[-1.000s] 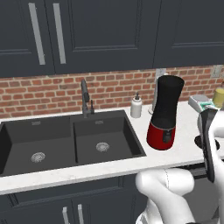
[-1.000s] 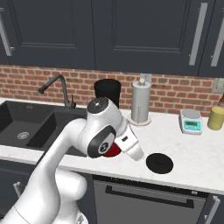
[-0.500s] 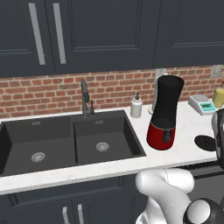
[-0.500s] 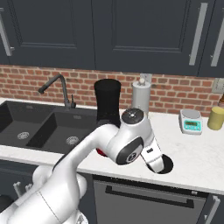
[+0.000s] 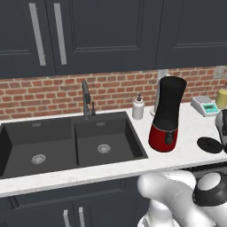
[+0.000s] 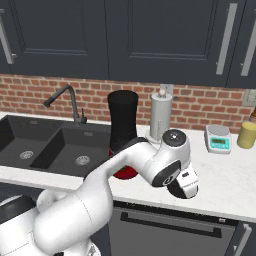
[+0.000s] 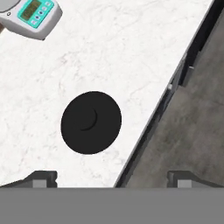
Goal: Close the lid blender by securely placing the lid on top.
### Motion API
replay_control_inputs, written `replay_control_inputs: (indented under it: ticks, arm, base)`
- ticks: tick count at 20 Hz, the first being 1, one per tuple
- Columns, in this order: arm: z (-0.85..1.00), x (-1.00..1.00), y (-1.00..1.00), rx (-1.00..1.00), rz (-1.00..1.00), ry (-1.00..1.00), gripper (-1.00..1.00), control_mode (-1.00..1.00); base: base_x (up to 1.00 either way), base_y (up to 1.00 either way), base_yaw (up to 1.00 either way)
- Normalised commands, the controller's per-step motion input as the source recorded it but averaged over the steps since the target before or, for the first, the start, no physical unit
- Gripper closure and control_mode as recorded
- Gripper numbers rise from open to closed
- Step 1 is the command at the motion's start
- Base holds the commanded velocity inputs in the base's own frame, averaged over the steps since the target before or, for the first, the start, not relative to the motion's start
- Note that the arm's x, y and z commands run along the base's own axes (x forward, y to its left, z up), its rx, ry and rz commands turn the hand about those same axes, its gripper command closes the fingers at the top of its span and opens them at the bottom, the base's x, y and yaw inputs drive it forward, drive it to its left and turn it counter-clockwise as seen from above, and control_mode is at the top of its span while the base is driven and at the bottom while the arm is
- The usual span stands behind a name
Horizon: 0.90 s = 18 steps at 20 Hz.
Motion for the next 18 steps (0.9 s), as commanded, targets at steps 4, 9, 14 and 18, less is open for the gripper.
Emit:
replay_control_inputs:
  ticks: [4,9,14,18]
  arm:
    - [-0.26,0.37,-0.30,0.05,0.02,0.07,-1.00,-1.00]
    - [-0.32,0.24,-0.20,0.04,0.02,0.03,-1.00,-1.00]
    - [-0.26,0.36,-0.05,0.02,0.02,0.07,-1.00,-1.00]
    - [-0.17,0.38,0.00,0.00,0.01,0.07,-1.00,-1.00]
  base:
    - [0.00,0.00,0.00]
    - [0.00,0.00,0.00]
    - [0.00,0.00,0.00]
    - [0.00,0.00,0.00]
